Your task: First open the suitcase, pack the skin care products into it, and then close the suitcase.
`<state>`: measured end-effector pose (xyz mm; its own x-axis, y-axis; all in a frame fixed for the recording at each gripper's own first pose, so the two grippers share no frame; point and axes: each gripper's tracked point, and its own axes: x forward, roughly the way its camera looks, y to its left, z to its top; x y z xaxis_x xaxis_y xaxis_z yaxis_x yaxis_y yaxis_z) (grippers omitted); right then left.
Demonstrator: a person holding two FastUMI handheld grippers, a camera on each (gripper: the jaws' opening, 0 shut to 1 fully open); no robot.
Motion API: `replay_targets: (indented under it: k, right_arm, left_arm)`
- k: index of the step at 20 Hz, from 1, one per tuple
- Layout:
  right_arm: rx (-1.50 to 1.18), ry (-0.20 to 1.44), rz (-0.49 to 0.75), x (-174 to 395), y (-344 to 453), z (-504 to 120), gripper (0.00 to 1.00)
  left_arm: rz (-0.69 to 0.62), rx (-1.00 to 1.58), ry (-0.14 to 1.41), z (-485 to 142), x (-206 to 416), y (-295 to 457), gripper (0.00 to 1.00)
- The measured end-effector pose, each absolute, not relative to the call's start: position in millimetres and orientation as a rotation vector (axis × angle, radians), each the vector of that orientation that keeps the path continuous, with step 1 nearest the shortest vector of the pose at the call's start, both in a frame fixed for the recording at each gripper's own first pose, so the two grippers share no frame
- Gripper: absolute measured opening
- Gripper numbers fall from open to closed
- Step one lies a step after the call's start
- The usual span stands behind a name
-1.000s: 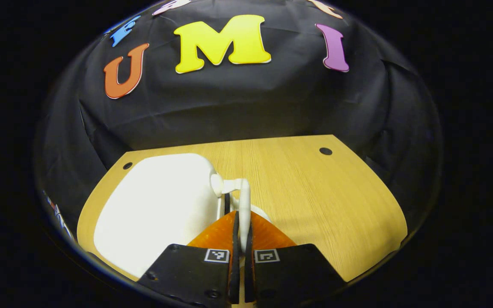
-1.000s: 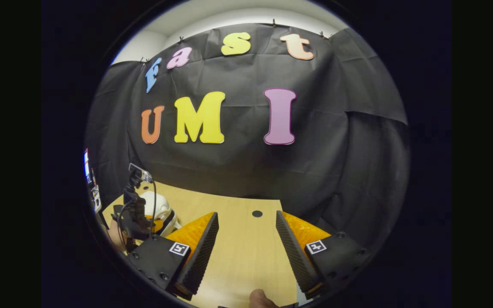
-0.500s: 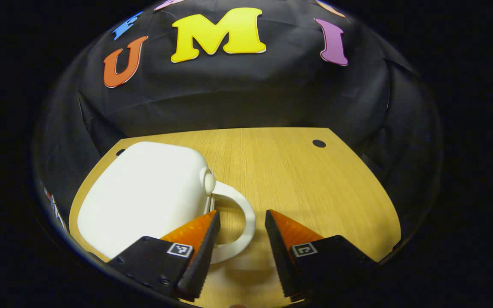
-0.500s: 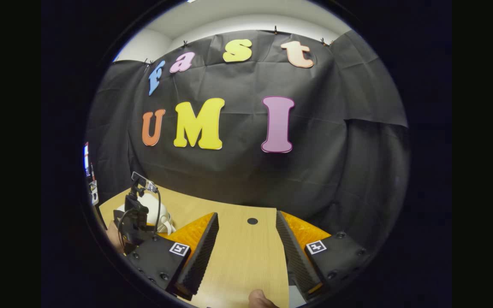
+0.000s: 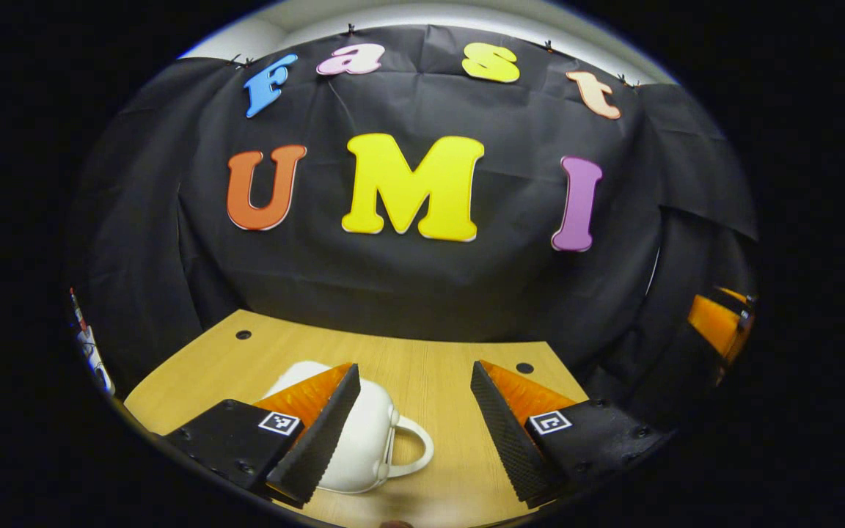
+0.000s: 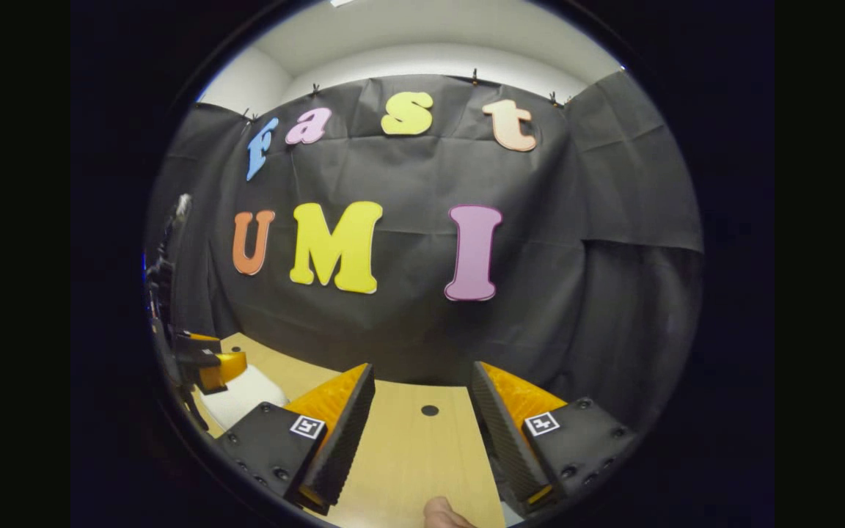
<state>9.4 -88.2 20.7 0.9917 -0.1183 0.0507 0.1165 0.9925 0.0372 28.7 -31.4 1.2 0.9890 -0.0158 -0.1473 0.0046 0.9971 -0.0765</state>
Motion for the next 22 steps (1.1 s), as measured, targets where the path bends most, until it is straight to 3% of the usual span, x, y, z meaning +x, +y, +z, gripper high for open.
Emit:
replay_targets:
  k: [4,6,19,22]
  right_arm:
    - [0.054,-0.054,-0.124,4,-60,35,0.78]
    - [0.058,-0.058,-0.111,-2,-40,34,0.80]
    - [0.013,-0.063,-0.071,-3,22,33,0.80]
    - [0.006,-0.045,-0.074,-3,26,29,0.80]
  left_arm:
    - [-0.012,-0.035,0.070,41,6,-15,1.00]
    - [-0.013,-0.039,0.056,49,-3,-14,0.97]
    - [-0.077,-0.013,0.025,49,-21,-16,1.00]
    - [-0.081,-0.027,0.029,45,-18,-14,0.97]
